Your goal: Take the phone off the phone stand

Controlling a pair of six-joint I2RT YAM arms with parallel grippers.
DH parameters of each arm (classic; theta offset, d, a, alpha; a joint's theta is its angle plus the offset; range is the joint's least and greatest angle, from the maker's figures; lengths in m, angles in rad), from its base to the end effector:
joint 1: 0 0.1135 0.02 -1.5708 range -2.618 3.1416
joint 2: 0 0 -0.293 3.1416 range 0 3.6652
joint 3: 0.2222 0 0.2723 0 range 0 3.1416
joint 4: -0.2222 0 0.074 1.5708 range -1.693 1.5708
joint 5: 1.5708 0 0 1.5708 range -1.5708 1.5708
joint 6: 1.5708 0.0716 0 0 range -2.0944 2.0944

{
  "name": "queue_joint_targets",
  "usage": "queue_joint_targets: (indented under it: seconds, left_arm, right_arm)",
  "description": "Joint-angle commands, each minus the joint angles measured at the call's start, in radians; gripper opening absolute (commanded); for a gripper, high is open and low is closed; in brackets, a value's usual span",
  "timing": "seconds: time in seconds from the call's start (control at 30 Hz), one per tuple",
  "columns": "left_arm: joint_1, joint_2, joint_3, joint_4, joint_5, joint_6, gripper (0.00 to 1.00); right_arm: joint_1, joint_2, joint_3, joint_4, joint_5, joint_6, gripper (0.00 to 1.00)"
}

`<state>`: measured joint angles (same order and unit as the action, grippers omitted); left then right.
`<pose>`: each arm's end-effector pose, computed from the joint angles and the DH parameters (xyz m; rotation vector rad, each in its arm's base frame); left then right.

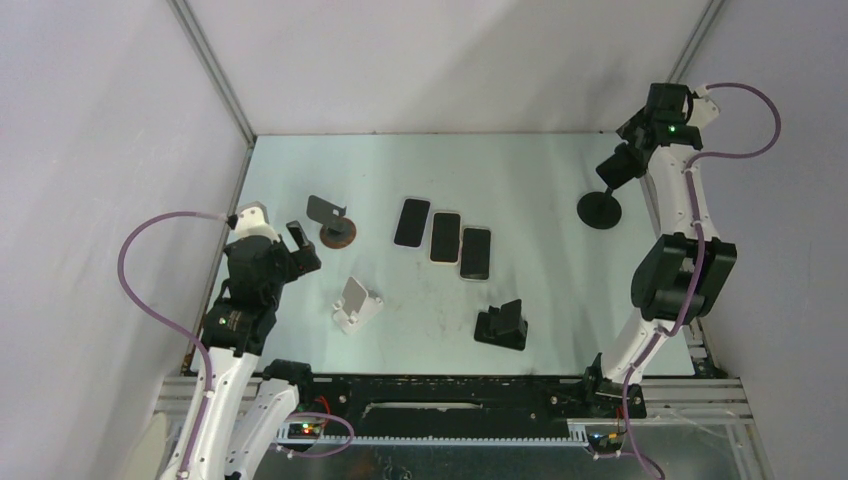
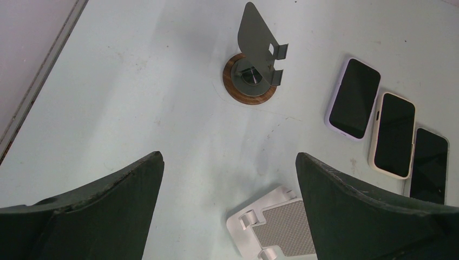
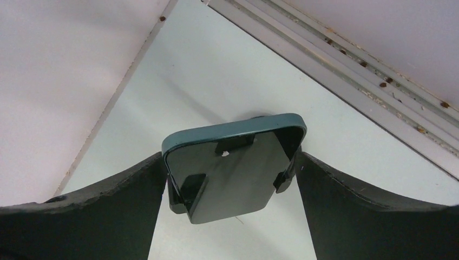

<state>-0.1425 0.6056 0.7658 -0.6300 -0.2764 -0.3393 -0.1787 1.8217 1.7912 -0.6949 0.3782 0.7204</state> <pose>0.1603 -0.0033 0.3172 -0.3690 1.9875 -0.0229 0.4531 -0.1087 0.3560 1.1424 1.9256 -0.1429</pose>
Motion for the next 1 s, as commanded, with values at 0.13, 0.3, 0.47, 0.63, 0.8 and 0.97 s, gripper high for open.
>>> queue_joint_targets:
  seconds: [0.13,0.3,0.47,0.63,0.8,0.97]
  left_arm:
    - [0.006,-0.004,0.0,0.026,0.002,0.019,1.0]
    - [0.006,-0.001,0.0,0.028,0.002,0.019,1.0]
    - [0.006,0.003,0.0,0.027,0.004,0.019,1.0]
    - [0.005,0.005,0.0,0.027,0.005,0.019,1.0]
    - [0.006,0.007,0.0,0.027,0.006,0.019,1.0]
    - [0.005,0.008,0.0,0.028,0.006,0.019,1.0]
  right_arm:
    - [-0.031,-0.059,-0.055,0.165,-0.1,-0.061,0.92]
    - [-0.06,-0.063,-0.077,0.199,-0.171,-0.074,0.95]
    - [-0.071,-0.076,-0.1,0.238,-0.2,-0.087,0.96]
    - [-0.085,-0.073,-0.116,0.25,-0.239,-0.073,0.94]
    - [-0.087,-0.072,-0.137,0.279,-0.257,-0.066,0.89]
    - [-0.088,-0.065,-0.141,0.289,-0.264,-0.047,0.81]
